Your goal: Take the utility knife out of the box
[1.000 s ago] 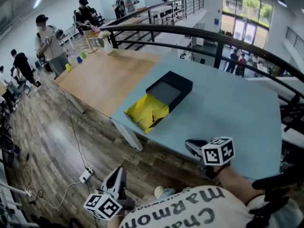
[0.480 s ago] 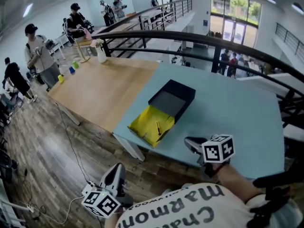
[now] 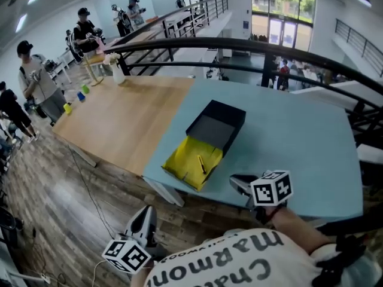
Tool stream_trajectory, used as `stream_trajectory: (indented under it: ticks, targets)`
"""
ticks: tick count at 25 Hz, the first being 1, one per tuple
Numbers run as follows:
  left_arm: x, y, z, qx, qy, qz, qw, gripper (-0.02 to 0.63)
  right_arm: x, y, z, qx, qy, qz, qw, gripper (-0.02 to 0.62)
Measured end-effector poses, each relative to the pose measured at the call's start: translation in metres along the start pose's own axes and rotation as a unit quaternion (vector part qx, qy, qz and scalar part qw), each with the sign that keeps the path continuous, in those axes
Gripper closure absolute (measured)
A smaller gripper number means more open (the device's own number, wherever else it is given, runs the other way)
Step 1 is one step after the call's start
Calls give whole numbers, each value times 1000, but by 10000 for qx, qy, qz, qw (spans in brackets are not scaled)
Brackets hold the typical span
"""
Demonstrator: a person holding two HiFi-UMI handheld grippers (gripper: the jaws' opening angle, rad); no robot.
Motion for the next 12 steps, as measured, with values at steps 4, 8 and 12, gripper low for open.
stream_trajectory:
  ticks: [4, 8, 12]
  targets:
    - [-5, -8, -2, 151, 61, -123, 9998, 604, 7, 8, -13, 297, 177, -87, 9994, 554]
    - [-3, -15, -16, 348, 164, -112, 9992, 604, 10, 11, -33, 560, 106, -130, 9983, 554]
    - [1, -25, -31, 637, 253, -119, 9976, 604, 6, 17, -44, 654, -147, -222, 9975, 554]
Point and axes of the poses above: the fingertips, and each gripper's own axes: y backward along the fingers, x to its left, z out of its top, the point moved 2 cm from there along y, backward along the fingers, and after that the axes turned 15 degrees about y, right-handed, at the moved point
